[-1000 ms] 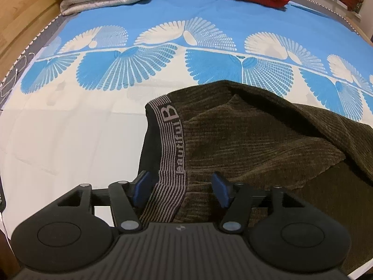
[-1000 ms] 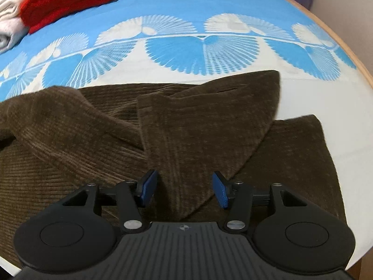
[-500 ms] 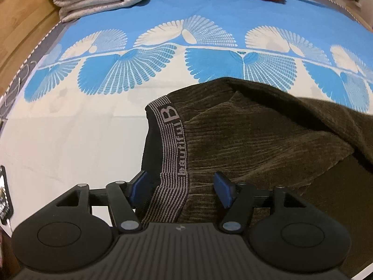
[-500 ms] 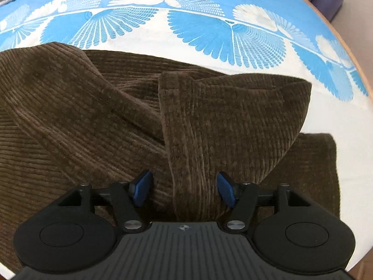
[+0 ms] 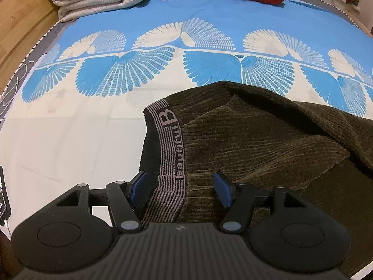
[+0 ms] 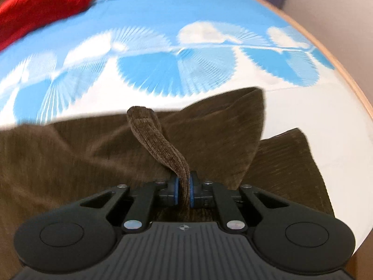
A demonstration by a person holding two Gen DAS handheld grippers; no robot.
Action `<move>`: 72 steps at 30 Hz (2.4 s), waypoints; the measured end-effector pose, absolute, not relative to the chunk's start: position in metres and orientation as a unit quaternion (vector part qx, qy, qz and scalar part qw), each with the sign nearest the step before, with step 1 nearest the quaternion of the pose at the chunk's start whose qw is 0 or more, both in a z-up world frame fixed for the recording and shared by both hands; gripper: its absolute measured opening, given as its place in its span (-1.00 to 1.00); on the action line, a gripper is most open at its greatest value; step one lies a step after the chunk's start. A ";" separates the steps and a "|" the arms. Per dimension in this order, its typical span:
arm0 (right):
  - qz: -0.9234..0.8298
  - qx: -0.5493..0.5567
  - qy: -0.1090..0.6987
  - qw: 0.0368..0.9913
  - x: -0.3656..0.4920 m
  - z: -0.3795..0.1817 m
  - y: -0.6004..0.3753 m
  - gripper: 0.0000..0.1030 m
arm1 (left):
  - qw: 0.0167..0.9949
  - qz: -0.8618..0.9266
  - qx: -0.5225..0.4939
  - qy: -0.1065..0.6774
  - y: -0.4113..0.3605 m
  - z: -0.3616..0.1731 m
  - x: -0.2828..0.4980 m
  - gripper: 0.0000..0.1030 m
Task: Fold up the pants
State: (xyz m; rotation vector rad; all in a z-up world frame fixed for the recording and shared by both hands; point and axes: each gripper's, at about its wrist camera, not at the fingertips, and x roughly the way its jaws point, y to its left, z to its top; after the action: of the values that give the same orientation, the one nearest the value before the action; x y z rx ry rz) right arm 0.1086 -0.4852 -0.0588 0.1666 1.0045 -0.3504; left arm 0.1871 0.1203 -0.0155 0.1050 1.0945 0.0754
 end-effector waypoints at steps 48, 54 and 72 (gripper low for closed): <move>-0.258 0.247 0.327 0.875 0.076 -0.021 -0.547 -0.85 | 0.860 -0.020 -0.017 0.510 0.107 -0.013 0.200 -0.39; -0.260 0.273 0.327 0.867 0.075 -0.020 -0.553 -0.85 | 0.858 -0.069 -0.063 0.505 0.085 -0.015 0.212 -0.39; -0.290 0.327 0.310 0.845 0.076 -0.010 -0.563 -0.85 | 0.784 -0.104 -0.220 0.571 0.001 -0.089 0.308 -0.31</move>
State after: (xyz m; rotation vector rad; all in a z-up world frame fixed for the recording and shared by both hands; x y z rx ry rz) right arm 0.0764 -0.5626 -0.0098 0.6896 0.6538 -0.6114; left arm 0.3079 0.0005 -0.0892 -0.4737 1.2326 -0.2236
